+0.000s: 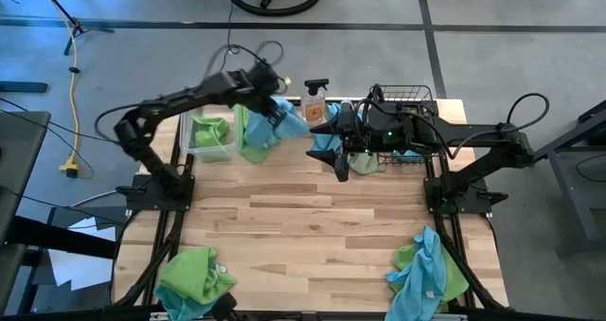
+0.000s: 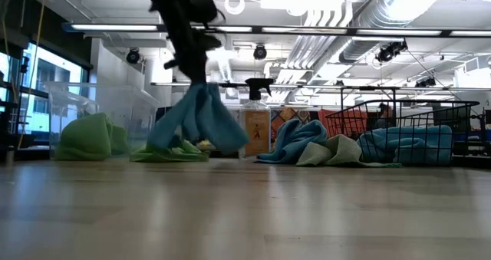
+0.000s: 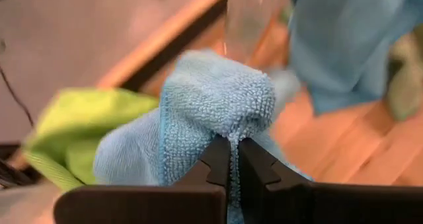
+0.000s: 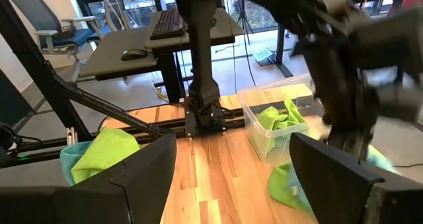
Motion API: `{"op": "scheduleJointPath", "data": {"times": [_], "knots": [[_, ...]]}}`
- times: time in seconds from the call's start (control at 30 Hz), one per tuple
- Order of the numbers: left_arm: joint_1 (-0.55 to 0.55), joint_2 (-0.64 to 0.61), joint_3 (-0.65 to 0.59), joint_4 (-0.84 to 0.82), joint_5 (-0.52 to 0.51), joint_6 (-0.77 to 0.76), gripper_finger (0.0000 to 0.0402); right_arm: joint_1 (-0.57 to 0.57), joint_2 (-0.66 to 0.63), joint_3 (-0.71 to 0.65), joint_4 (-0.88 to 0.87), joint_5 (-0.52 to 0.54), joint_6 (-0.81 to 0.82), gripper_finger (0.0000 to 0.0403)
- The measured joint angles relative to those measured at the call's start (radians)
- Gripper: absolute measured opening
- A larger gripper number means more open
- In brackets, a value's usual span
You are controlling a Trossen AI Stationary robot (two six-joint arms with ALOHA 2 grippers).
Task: Sort microfiber towel by color & place in baskets
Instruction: Put the blue microfiber cloth into the basket
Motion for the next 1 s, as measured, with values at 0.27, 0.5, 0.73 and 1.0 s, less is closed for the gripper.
{"op": "scheduleJointPath", "data": {"times": [0.27, 0.5, 0.73, 1.0], "knots": [[0.007, -0.216, 0.0, 0.062, 0.005, 0.093, 0.0, 0.0, 0.0, 0.0, 0.0, 0.0, 0.0, 0.0291], [0.004, -0.359, 0.001, 0.133, 0.005, 0.103, 0.0, 0.0, 0.0, 0.0, 0.007, 0.0, 0.0, 0.0291], [0.008, -0.405, 0.001, 0.161, 0.003, 0.146, 0.0, 0.0, 0.0, 0.0, 0.008, 0.0, 0.0, 0.0291], [-0.039, -0.412, 0.001, 0.162, 0.043, 0.147, 0.0, 0.0, 0.0, 0.0, 0.008, 0.0, -0.001, 0.0291]]}}
